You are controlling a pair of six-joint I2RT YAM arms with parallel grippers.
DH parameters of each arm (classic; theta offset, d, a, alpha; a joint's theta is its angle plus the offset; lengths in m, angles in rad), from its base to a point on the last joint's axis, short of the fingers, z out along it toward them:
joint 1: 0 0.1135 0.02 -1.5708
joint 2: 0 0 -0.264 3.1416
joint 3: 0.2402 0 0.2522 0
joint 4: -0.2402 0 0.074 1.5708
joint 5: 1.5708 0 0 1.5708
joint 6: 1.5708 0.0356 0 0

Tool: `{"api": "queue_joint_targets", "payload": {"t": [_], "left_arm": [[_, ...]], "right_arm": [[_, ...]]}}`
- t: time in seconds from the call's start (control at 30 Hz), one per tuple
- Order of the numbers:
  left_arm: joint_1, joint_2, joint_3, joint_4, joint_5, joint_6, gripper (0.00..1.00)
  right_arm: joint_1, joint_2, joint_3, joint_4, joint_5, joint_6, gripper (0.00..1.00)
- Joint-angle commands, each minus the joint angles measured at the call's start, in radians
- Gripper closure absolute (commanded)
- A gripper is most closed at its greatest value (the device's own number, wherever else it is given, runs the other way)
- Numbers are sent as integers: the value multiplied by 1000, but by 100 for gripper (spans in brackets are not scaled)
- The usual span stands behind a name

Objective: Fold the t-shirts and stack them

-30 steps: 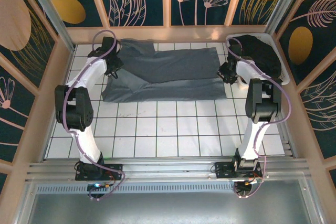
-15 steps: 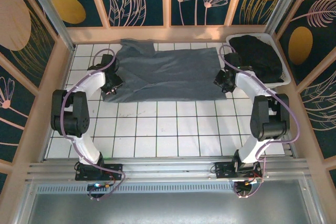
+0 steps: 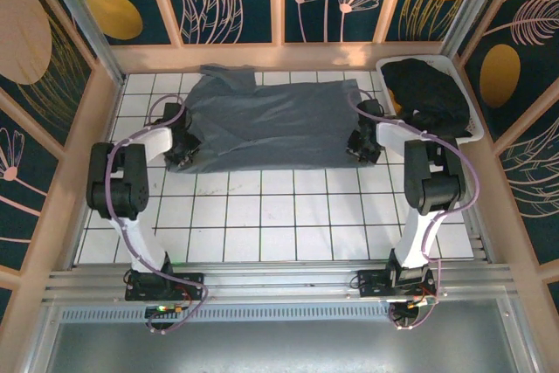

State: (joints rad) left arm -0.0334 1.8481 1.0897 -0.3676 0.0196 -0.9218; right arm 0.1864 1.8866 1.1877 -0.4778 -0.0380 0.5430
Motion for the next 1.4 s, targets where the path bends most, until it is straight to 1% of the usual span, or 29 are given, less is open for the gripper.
{"api": "queue_joint_targets", "payload": {"t": [0.0,0.03,0.1,0.27,0.4,0.43,0.57,0.63,0.7,0.77,0.87,0.93,1.1,1.2,1.37], "left_arm": [[47,-49,-165,-67,-20,-60,81],[56,-78,-205,-64,-20,-65,81],[69,-128,-273,-63,-16,-69,81],[88,-292,-408,-93,-52,-75,80],[90,-379,-443,-123,-60,-86,79],[90,-409,-444,-126,-49,-92,77],[87,-519,-403,-145,-6,-141,60],[82,-544,-381,-136,48,-157,54],[66,-535,-364,-105,141,-167,50],[27,-494,-337,-134,209,-169,48],[-57,-445,-307,-180,240,-171,44],[-96,-438,-318,-173,247,-197,44],[-117,-434,-359,-170,205,-235,44],[-121,-428,-374,-149,214,-249,45],[-144,-396,-372,-103,241,-275,51]], "right_arm": [[35,3,-61,-93,50,10,75],[46,-19,-91,-110,79,28,75],[75,-80,-167,-120,93,66,74],[158,-237,-359,-108,59,145,72],[193,-299,-381,-114,62,154,66],[194,-305,-366,-127,80,147,63],[204,-334,-271,-166,146,119,52],[219,-373,-240,-130,128,90,45],[232,-411,-229,-43,32,42,40],[234,-415,-223,41,-112,9,37],[235,-370,-195,109,-280,-10,36],[236,-348,-185,134,-328,0,36],[237,-331,-154,142,-341,21,36],[237,-328,-148,141,-336,25,36],[236,-321,-153,146,-335,43,38]]}}
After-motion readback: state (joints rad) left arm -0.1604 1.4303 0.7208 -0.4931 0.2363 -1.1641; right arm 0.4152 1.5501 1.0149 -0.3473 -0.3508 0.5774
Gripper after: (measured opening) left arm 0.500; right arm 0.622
